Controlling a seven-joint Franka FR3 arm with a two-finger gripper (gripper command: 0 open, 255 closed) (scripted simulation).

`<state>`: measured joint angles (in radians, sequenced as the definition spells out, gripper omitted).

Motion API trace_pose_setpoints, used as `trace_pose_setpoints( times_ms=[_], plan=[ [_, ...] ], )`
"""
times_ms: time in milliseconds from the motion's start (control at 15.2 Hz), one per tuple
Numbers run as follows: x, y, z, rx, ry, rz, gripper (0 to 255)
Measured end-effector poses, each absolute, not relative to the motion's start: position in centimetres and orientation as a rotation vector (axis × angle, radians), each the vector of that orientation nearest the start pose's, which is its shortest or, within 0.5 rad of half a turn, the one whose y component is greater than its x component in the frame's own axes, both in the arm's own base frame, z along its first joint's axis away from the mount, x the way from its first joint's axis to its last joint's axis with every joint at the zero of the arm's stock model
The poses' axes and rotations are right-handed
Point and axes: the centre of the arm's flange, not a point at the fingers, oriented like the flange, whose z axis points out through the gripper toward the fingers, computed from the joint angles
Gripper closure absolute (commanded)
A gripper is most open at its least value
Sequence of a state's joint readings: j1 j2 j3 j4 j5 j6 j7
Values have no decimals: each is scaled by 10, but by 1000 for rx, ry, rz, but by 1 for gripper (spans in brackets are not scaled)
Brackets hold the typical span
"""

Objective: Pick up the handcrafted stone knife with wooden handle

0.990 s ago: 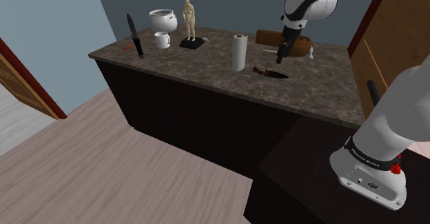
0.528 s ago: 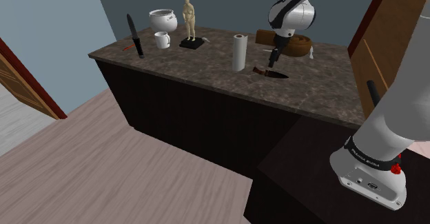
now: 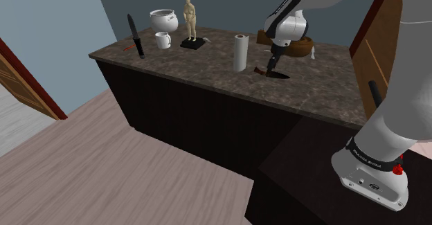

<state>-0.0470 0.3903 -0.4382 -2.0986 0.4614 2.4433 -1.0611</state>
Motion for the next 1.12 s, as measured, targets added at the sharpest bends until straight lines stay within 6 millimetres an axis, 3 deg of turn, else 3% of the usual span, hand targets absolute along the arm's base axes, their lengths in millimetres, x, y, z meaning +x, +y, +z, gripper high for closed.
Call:
trace_pose_setpoints(
  times_ms=[132,198,858,1122],
  plan=[
    [516,-270,242,-3028,-382,-159,0],
    [516,-270,241,-3028,-382,-159,255],
    [516,-270,240,-3030,-381,-162,255],
    [516,-269,255,-3029,-382,-160,255]
  ],
)
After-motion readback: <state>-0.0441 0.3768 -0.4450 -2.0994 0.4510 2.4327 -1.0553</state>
